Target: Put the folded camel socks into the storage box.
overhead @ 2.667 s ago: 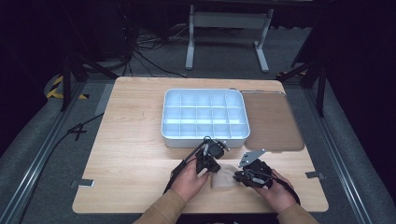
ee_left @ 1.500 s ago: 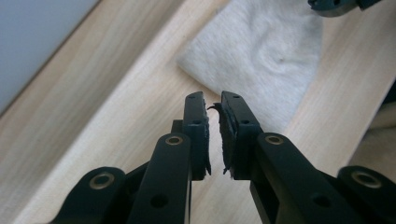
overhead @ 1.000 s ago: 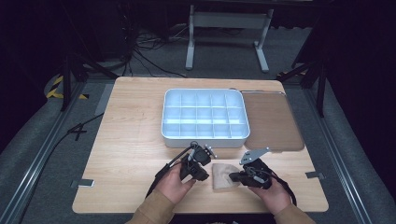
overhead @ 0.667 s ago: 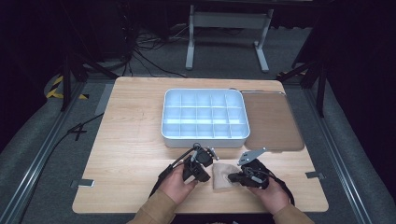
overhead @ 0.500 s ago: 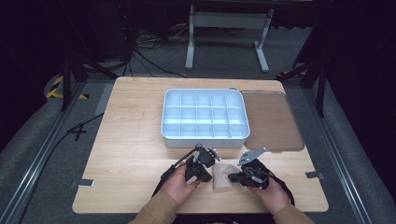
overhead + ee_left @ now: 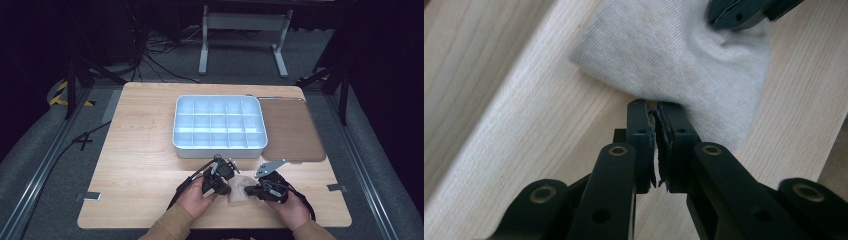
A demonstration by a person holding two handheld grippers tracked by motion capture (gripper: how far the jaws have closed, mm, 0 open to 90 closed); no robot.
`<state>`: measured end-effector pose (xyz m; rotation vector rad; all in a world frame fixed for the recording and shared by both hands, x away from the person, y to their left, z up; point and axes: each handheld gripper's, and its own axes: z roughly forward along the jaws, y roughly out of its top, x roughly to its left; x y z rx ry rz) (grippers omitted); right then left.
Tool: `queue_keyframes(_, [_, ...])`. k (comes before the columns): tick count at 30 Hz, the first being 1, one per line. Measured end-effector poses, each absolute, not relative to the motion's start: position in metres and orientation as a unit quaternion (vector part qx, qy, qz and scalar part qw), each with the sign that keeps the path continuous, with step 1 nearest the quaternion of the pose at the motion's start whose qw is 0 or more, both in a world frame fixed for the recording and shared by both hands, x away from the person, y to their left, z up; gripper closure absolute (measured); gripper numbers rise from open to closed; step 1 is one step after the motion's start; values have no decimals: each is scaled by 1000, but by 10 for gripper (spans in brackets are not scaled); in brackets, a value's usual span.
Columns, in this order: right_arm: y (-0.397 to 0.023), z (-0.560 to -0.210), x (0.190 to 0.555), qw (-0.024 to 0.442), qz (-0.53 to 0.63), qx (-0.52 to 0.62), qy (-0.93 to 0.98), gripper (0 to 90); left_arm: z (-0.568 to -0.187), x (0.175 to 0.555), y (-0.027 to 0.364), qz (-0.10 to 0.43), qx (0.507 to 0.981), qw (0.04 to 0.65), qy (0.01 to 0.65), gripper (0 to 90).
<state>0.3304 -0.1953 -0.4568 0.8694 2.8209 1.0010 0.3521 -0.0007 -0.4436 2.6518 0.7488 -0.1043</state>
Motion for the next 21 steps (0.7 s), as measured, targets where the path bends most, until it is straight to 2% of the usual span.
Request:
queue_keyframes(10, [-193,-457,329,23,318,276,907,892,-428,346,-9,-40,936,257,238,848])
queue_keyframes(21, [-190,-456,327,29,316,272,908,891,-427,342,-20,-36,939,259,223,858])
